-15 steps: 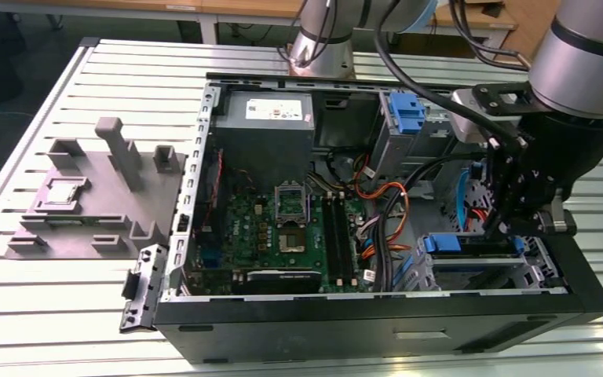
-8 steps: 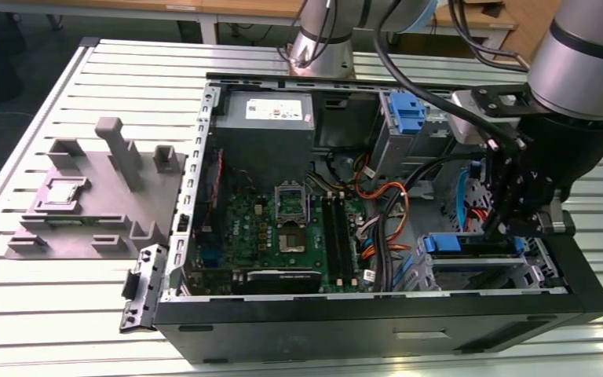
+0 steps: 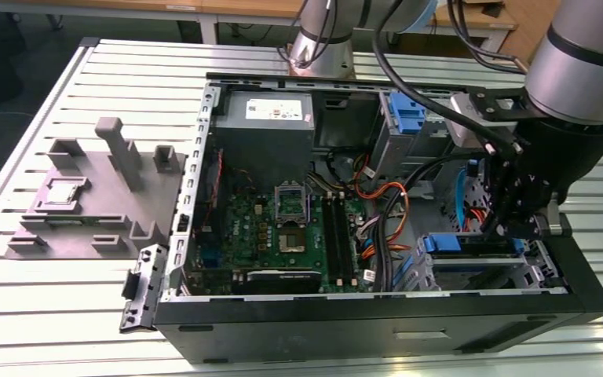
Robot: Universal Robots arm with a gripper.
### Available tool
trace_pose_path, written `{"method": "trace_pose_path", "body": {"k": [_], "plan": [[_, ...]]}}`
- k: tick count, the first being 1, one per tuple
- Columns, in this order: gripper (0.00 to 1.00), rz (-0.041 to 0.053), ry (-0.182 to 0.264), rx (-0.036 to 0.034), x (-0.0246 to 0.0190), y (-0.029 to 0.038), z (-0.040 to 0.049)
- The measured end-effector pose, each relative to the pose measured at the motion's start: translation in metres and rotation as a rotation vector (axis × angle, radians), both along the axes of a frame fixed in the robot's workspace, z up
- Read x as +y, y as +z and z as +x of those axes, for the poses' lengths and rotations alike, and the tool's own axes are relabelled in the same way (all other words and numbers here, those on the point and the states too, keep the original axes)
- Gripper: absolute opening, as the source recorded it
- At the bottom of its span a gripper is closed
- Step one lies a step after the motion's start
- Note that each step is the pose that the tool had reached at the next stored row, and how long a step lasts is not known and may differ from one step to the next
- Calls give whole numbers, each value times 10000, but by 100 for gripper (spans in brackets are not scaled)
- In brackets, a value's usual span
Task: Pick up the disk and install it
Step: 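Insert the first disk wire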
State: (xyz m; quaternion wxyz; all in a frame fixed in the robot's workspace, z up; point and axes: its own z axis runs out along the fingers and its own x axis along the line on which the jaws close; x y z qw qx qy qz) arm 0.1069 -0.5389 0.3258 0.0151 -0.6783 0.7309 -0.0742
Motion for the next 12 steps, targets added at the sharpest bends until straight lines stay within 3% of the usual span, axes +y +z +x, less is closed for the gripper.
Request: {"method": "trace_pose_path", "body": {"k": [10,11,12], "plan": [[18,16,0,0,0,-4,0],[24,9,0,0,0,10,0],[24,7,0,-1,0,22,0]]}}
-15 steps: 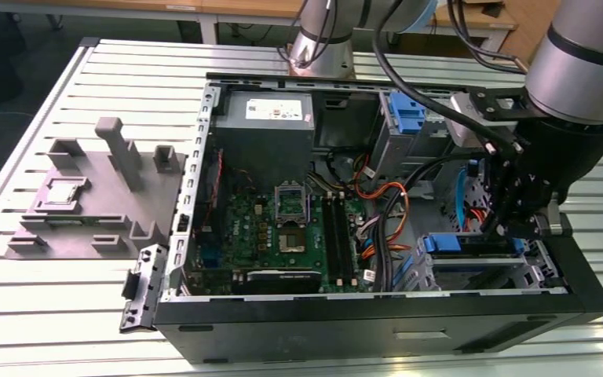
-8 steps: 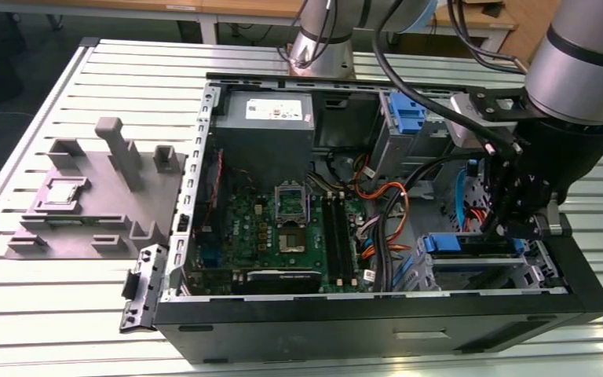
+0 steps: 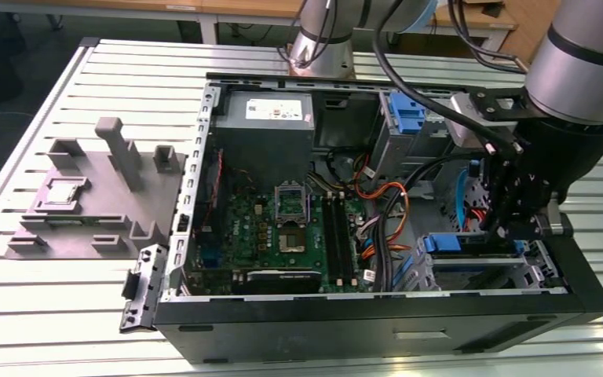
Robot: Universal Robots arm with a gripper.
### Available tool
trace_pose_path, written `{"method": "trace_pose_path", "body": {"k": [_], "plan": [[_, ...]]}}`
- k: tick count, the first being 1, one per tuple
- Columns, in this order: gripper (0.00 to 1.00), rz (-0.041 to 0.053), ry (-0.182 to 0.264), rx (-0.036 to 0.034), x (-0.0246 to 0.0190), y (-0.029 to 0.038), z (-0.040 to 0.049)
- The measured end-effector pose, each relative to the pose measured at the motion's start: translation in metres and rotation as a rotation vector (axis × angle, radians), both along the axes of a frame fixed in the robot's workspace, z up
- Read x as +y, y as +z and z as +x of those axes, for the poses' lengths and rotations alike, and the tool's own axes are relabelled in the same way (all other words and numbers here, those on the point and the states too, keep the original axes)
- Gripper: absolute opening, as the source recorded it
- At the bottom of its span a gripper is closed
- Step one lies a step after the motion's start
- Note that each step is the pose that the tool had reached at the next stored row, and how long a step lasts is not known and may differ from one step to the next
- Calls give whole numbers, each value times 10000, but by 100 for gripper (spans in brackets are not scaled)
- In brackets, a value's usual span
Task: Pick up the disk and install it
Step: 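Insert the first disk wire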
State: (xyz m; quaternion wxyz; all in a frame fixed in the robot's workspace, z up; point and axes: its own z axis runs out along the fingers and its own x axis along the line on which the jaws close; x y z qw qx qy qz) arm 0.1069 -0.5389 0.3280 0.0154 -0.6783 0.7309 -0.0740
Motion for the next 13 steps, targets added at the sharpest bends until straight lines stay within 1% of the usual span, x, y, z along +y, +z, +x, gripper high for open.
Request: {"method": "trace_pose_path", "body": {"k": [3,9,13], "plan": [[24,-1,0,3,0,47,0],[24,4,0,9,0,116,0],[24,17,0,19,0,122,1]]}}
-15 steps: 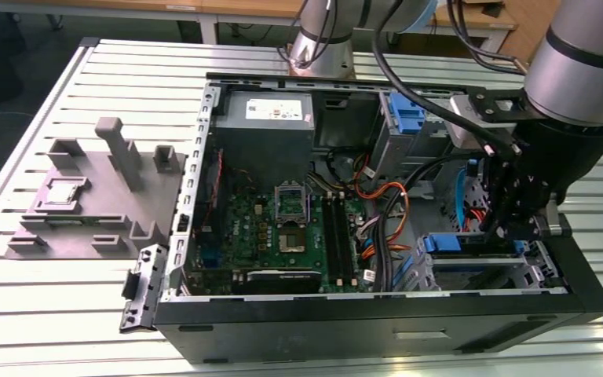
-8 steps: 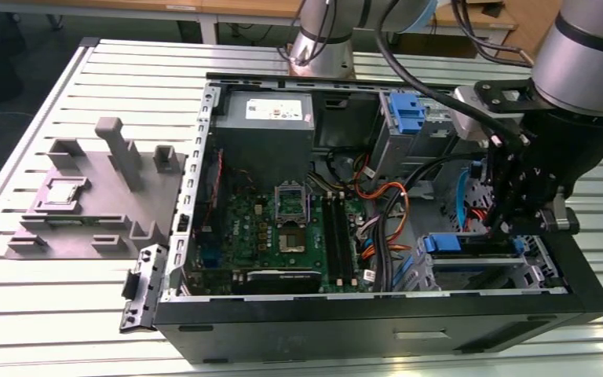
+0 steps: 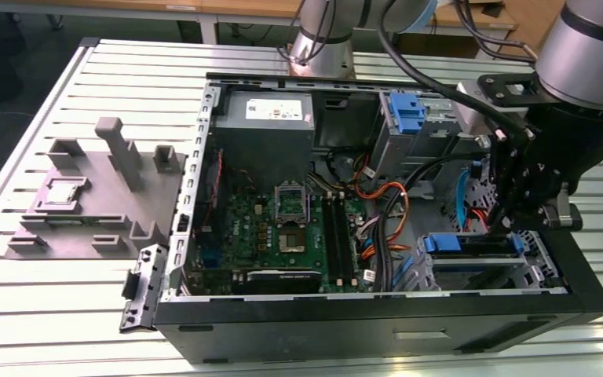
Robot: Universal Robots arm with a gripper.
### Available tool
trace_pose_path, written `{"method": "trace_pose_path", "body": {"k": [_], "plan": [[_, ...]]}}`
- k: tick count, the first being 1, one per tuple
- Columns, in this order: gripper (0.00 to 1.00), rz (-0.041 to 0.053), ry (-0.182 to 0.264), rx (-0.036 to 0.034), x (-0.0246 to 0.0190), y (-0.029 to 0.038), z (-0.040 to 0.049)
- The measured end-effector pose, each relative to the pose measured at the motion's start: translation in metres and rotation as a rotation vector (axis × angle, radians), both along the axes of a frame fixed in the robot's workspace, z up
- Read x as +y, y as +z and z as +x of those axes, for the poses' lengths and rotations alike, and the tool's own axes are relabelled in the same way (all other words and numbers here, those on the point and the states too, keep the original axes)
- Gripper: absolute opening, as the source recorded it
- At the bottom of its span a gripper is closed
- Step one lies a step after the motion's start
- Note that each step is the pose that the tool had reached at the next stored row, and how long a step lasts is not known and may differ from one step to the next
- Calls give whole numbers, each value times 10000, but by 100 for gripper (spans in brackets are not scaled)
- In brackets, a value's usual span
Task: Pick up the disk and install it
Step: 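Insert the first disk wire, then insert the second disk wire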
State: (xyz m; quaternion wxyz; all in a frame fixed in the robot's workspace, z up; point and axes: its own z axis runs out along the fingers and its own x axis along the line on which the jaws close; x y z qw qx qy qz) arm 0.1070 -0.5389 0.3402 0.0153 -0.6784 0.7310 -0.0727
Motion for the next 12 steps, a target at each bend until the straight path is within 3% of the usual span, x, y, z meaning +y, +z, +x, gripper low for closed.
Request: {"method": "trace_pose_path", "body": {"k": [1,3,12], "plan": [[23,-1,0,0,0,1,0],[10,-2,0,0,0,1,0],[10,2,0,0,0,1,0]]}}
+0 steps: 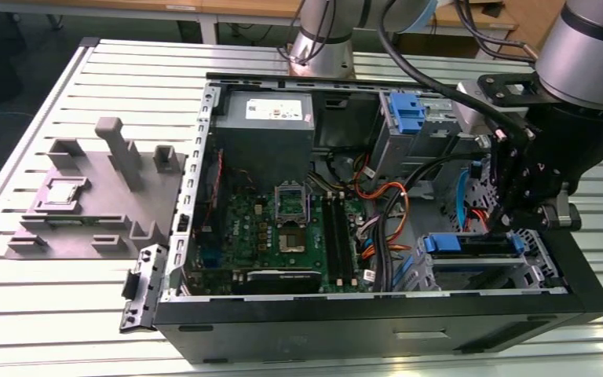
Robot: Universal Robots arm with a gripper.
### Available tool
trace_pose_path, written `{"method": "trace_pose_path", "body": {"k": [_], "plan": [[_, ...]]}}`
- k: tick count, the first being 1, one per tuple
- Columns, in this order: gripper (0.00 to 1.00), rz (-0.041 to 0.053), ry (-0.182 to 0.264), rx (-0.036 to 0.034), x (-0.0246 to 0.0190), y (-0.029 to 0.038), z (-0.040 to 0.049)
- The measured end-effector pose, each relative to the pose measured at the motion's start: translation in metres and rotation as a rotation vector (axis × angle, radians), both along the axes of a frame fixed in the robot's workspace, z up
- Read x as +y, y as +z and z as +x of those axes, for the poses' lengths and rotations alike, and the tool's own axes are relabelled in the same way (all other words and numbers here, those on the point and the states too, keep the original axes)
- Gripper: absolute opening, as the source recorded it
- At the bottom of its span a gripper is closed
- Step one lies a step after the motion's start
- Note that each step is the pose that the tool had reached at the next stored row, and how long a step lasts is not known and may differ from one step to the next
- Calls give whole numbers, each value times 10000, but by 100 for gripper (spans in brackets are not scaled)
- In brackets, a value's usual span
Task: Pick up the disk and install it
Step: 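Insert the second disk wire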
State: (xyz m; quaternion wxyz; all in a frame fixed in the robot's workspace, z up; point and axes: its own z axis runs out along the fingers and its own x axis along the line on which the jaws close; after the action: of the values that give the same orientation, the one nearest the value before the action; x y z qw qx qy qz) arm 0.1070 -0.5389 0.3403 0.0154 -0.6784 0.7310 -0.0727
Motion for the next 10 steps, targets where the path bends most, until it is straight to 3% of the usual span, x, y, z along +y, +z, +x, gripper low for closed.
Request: {"method": "trace_pose_path", "body": {"k": [10], "plan": [[10,0,1,0,0,0,-28]]}}
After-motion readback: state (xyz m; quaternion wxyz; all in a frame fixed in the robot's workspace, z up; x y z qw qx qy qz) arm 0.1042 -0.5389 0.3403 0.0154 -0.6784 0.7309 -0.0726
